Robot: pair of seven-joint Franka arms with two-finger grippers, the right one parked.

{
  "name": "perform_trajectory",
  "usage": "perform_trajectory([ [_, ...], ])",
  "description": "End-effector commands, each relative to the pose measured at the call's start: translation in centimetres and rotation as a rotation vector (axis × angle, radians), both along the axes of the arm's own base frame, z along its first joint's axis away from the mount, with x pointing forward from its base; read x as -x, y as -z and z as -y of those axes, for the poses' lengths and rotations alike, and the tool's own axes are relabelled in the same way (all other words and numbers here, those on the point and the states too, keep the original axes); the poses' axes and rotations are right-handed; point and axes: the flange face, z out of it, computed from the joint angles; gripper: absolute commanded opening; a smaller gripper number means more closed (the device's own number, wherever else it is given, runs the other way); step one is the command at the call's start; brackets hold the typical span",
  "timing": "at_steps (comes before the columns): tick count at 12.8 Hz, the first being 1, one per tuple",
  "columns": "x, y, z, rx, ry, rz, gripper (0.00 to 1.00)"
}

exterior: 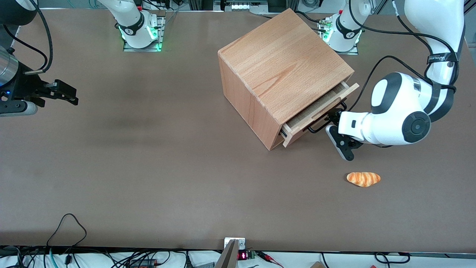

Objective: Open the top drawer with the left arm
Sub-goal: 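Pull the drawer handle outward with the left gripper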

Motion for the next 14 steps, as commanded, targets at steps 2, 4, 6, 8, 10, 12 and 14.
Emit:
perform_trajectory([
  [2, -1.1, -0.2, -1.4, 0.021, -0.007, 0.014, 1.00],
  [4, -1.4, -0.7, -1.6, 0.019, -0.011, 0.025, 1.00],
  [6, -2.1, -0.9, -1.7, 0.020, -0.021, 0.037, 1.00],
  [8, -2.4, -1.0, -2.0, 0.014, -0.029, 0.042, 1.00],
  [10, -2.6, -1.2, -2.2, 0.014, -0.033, 0.049, 1.00],
  [12, -2.7, -1.2, -2.5, 0.013, -0.040, 0.056, 1.00],
  [14, -3.0, -1.2, -2.7, 0.013, -0.048, 0.075, 1.00],
])
